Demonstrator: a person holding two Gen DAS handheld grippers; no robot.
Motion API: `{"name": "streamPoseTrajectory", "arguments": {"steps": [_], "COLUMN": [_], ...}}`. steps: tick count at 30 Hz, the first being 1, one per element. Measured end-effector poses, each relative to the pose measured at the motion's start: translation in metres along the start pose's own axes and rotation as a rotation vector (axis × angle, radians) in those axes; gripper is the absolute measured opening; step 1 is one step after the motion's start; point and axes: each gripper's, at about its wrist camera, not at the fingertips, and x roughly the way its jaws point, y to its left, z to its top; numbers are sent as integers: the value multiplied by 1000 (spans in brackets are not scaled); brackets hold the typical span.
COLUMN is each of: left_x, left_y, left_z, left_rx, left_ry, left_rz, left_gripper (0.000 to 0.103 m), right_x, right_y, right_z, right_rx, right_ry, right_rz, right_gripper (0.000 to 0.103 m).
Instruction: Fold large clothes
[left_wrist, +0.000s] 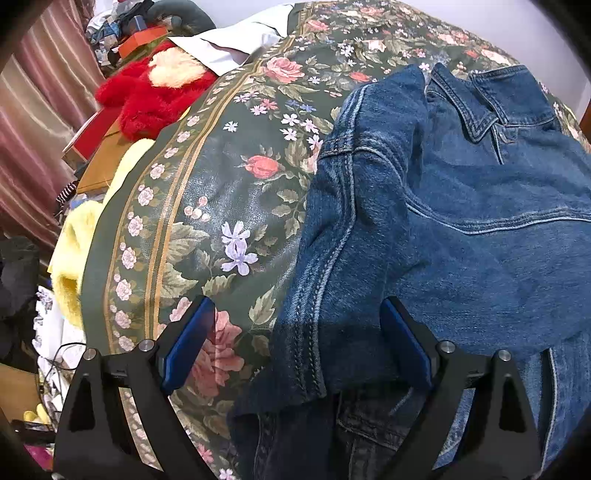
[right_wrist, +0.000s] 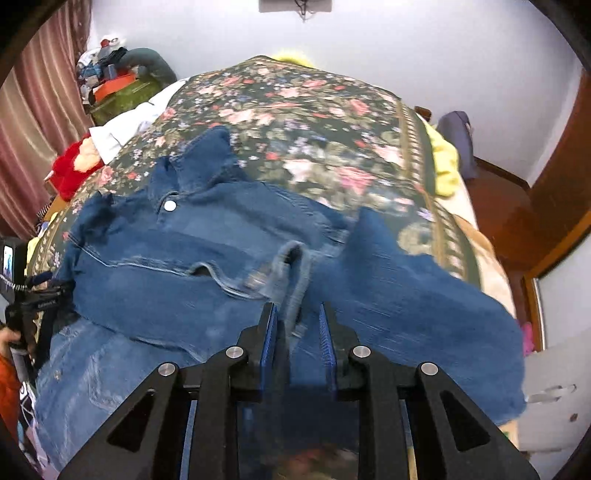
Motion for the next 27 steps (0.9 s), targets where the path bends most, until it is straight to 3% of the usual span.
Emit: {"name": "streamPoseTrajectory", "arguments": {"steps": [2, 7, 10, 15, 17, 21, 27], "left_x": [-7, -33, -20, 20, 35, 38, 40], "left_y": [-1, 6, 6, 1, 5, 12, 13], "left_z": [6, 44, 73, 110, 114, 108, 98], "left_rx": [20, 25, 38, 51, 32, 12, 20], "left_ry": [-5, -107, -86, -23, 1, -33, -65], "left_rz": [-9, -31, -56, 3, 12, 28, 58], "left_gripper": [89, 89, 89, 89, 93, 100, 101], "right_x": [-8, -18, -11, 22, 50, 98, 88], "right_y": [-9, 2, 25, 70, 83, 84, 61], "right_z": [1, 23, 40, 57, 59, 50, 40], "right_rx": [15, -4, -51, -159, -201, -255, -258], "right_ry": [-4, -22, -33, 1, 69, 208, 230], "right_rz": [15, 92, 111, 167, 171, 100, 165], "right_gripper": [19, 19, 19, 19, 19, 19, 19]}}
